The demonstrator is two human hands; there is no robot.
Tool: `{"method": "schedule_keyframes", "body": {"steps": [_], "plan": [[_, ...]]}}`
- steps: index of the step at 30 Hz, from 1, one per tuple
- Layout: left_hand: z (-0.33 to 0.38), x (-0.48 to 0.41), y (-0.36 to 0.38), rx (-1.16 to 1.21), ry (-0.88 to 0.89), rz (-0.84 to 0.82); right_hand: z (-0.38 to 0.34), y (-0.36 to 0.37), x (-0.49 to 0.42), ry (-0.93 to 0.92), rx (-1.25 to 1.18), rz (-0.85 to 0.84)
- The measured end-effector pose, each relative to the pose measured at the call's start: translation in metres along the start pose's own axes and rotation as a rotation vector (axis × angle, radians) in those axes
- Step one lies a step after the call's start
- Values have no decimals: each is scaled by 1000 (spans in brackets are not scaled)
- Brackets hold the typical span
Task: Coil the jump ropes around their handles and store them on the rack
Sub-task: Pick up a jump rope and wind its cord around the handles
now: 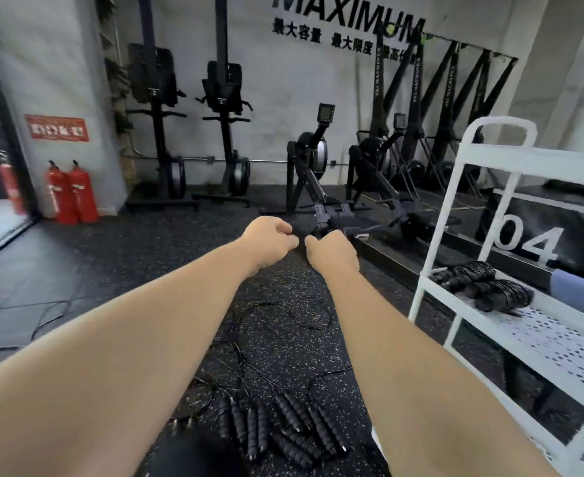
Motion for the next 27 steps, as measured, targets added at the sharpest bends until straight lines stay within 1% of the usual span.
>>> {"method": "schedule_keyframes", "body": {"steps": [6,13,18,27], "plan": [[-62,14,-75,-45,-111,129,-49,79,36,-130,23,-173],[-150,25,-134,-113,-285,217,-71,171,67,-201,63,-350],[-228,30,-149,-99,-439,224,-62,241,79,-252,116,-459],[-379,33,-154,-98,-697,161,-28,361,90,-247,170,-618]]}}
Point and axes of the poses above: each hand's wrist, its own x-axis away from the middle knuckle, its own y-axis out of the palm, z = x × y, the point moved 8 cm from there along -x, towards the middle knuckle, and after that the axes turned 3 degrees about z, right-handed, at the moved point
